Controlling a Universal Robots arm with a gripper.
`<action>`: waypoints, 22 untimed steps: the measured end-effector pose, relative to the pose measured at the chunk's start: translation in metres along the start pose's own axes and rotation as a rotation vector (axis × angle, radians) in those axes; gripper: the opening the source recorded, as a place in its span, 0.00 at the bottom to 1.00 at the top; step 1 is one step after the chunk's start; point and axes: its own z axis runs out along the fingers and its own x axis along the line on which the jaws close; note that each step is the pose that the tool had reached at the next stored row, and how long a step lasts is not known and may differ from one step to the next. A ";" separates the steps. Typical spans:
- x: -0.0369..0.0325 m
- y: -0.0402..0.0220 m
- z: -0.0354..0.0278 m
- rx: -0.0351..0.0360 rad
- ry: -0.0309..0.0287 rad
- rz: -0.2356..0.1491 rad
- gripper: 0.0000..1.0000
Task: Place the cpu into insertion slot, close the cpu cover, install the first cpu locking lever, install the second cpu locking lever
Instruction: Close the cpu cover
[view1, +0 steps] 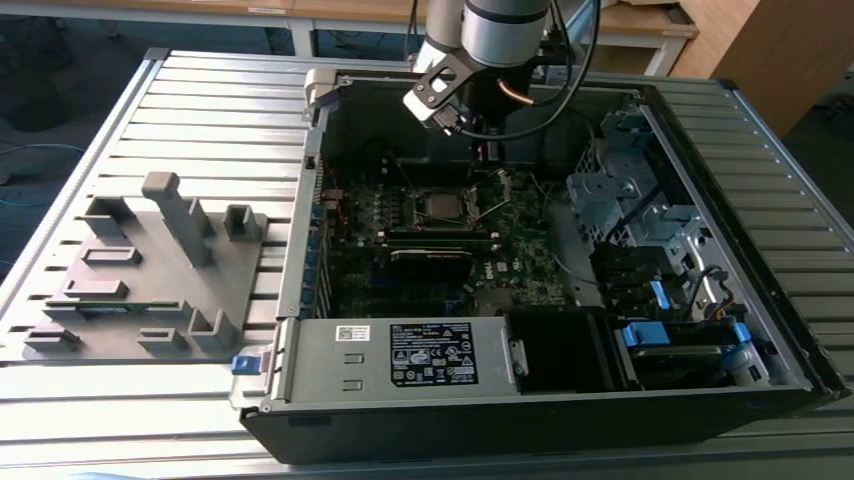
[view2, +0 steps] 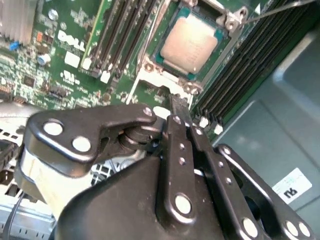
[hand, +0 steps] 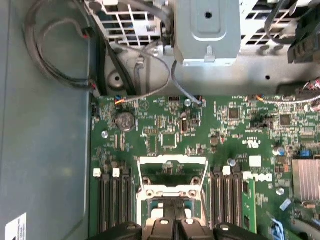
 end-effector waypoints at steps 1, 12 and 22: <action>0.0000 0.0000 -0.0001 0.0000 -0.0001 0.000 0.11; 0.0002 0.0003 -0.0051 -0.0002 0.0003 0.000 0.11; 0.0004 0.0131 -0.0046 0.0000 0.0000 0.000 0.11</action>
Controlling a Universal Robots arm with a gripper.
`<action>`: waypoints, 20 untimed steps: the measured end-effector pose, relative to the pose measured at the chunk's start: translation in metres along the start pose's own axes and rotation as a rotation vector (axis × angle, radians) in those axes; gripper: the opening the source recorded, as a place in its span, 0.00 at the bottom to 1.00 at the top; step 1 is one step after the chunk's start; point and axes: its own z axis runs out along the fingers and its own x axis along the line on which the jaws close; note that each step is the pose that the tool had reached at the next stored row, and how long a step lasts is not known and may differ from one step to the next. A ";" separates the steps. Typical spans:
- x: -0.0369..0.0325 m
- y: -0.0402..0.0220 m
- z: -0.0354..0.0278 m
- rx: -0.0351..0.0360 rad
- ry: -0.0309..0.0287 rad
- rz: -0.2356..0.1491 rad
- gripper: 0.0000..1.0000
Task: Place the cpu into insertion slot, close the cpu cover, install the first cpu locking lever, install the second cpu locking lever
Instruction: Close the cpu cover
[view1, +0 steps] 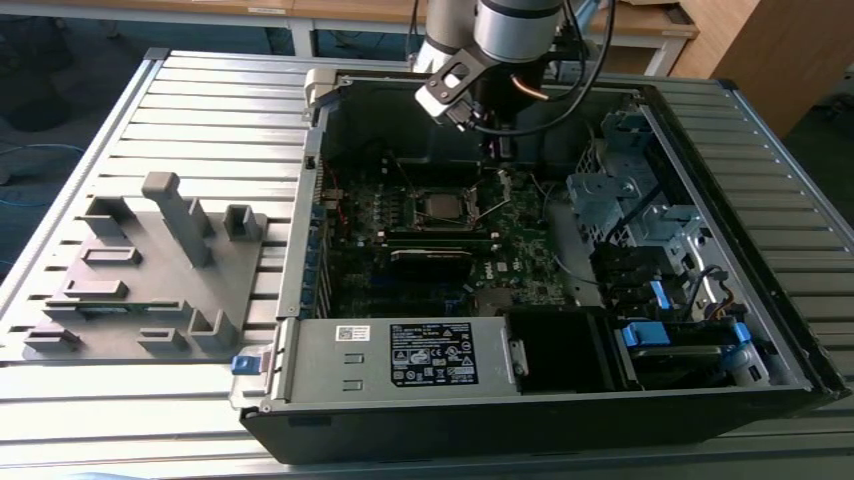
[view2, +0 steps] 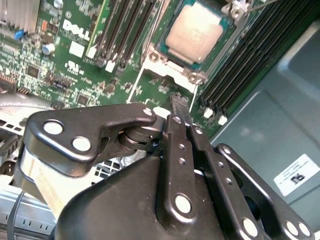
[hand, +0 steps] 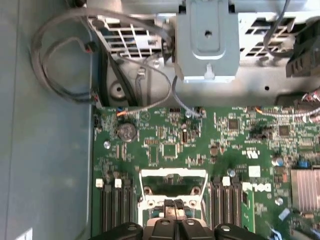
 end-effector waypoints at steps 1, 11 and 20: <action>0.0001 0.0022 0.0001 0.0000 0.0000 0.000 0.11; 0.0005 0.0256 0.0014 0.0001 0.0000 0.000 0.11; 0.0009 0.0428 0.0027 0.0001 0.0001 0.000 0.11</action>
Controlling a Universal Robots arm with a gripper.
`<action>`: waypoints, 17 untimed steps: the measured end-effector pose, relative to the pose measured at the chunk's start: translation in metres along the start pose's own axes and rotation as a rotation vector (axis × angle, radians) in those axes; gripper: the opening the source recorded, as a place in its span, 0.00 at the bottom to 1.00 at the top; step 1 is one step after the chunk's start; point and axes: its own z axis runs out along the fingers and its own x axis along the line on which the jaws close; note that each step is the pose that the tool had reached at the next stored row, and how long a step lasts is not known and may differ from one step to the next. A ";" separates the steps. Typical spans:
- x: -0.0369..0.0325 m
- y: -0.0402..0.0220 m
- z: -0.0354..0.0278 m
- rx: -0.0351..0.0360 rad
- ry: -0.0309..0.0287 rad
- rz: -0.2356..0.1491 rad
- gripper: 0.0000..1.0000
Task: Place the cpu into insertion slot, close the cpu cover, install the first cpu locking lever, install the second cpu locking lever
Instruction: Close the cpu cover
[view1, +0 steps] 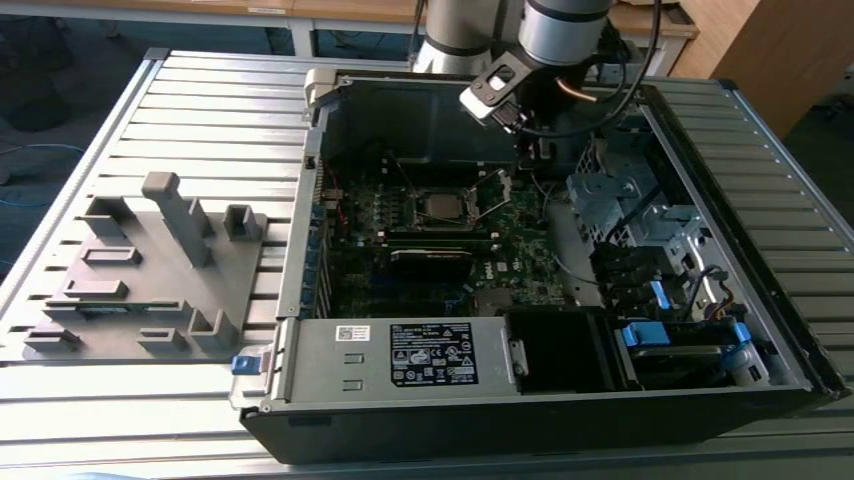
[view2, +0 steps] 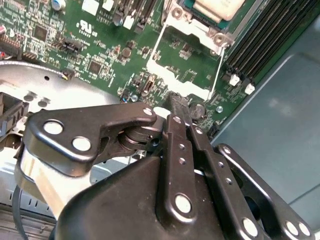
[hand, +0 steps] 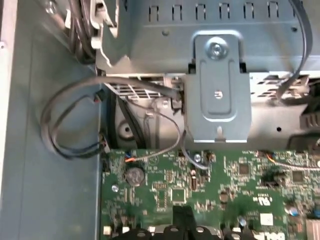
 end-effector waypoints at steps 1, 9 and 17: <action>0.0000 0.0011 0.0004 0.0000 -0.0001 0.000 0.11; 0.0001 0.0087 0.0081 -0.0001 -0.0004 0.005 0.11; -0.0001 0.0087 0.0180 -0.0003 -0.0021 0.016 0.11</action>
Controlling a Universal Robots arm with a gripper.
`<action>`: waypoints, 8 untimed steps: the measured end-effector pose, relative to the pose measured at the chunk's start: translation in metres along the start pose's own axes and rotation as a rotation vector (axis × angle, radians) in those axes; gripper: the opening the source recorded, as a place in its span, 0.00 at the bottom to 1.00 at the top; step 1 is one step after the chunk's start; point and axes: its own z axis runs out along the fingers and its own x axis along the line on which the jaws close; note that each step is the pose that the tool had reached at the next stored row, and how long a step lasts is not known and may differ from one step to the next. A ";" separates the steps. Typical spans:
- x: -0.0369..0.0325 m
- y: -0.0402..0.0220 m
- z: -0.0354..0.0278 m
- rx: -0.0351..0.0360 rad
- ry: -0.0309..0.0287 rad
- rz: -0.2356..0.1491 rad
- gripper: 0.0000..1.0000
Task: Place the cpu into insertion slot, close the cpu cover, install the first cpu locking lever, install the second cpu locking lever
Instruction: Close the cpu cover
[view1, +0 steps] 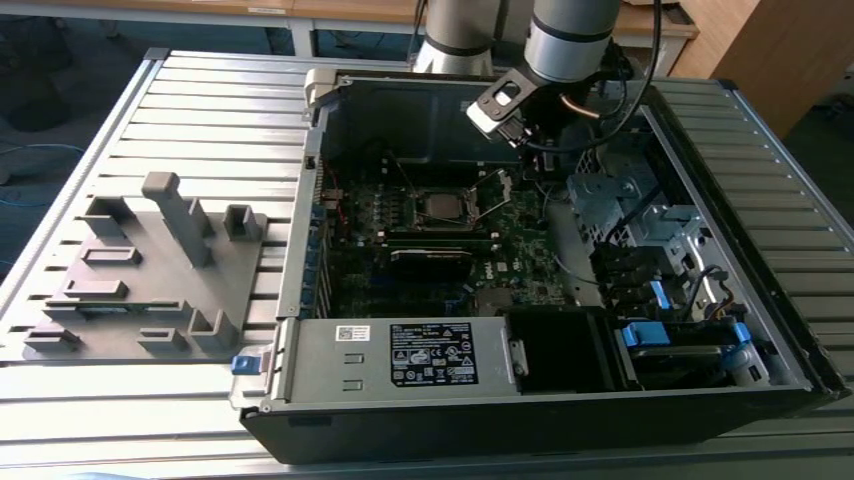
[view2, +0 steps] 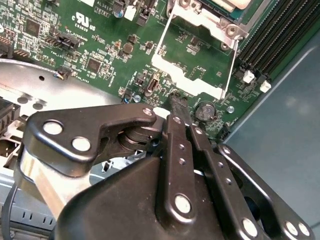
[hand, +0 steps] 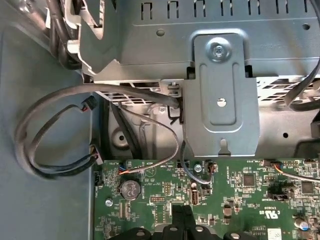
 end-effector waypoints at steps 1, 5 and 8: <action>0.0000 0.0000 0.0000 0.0000 -0.0001 0.000 0.11; 0.0000 0.0002 0.0005 0.0163 -0.0001 0.000 0.11; 0.0000 0.0003 0.0006 0.0394 -0.0014 0.001 0.11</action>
